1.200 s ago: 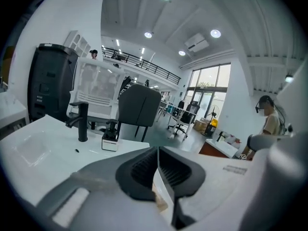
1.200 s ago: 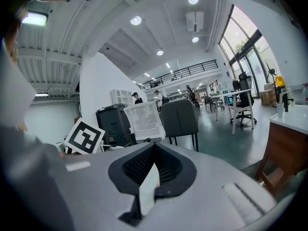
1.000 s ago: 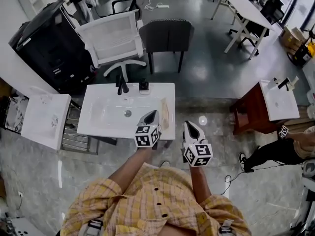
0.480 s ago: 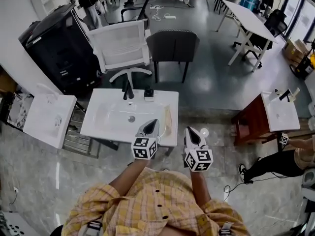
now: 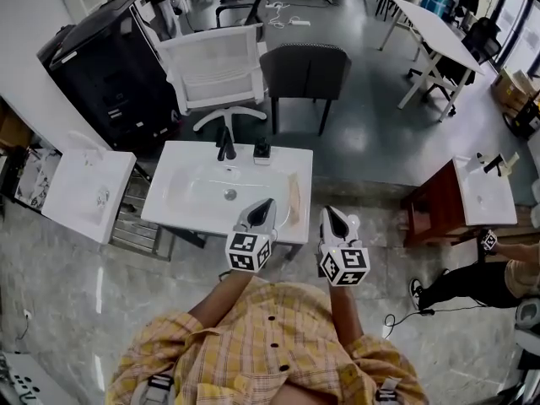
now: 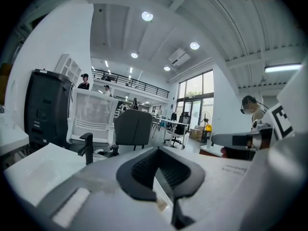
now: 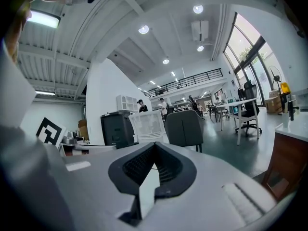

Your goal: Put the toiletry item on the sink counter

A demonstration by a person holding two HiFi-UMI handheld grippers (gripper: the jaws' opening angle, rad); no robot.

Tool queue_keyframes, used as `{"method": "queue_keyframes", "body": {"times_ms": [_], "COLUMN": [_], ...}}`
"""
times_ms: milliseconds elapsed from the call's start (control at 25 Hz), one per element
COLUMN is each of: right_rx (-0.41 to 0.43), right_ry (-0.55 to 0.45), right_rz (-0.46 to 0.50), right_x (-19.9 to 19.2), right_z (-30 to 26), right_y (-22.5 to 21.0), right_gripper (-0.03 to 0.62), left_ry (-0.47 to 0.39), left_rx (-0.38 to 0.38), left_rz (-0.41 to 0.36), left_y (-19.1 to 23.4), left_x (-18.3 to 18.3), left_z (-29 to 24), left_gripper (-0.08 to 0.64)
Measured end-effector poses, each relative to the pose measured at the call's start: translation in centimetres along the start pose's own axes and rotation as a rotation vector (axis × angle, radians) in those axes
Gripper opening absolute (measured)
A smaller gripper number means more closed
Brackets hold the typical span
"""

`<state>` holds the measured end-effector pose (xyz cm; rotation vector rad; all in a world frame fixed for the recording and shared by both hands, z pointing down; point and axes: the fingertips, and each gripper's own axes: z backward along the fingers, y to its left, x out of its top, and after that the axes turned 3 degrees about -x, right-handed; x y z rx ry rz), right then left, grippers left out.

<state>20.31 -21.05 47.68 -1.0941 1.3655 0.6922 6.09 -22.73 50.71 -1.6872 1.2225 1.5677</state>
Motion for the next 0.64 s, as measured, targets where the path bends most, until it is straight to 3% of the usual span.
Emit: {"method": "queue_keyframes", "body": {"times_ms": [640], "right_rx": [0.012], "right_ry": [0.012], "right_rz": [0.014], "right_x": [-0.5], "right_z": [-1.4], "right_y": [0.9], "right_gripper": [0.0], "left_ry": [-0.003], "left_rx": [0.014], "left_rz": [0.017], "left_y": [1.2], "left_x": [-0.3], "left_z": [0.4], "left_gripper": [0.0]}}
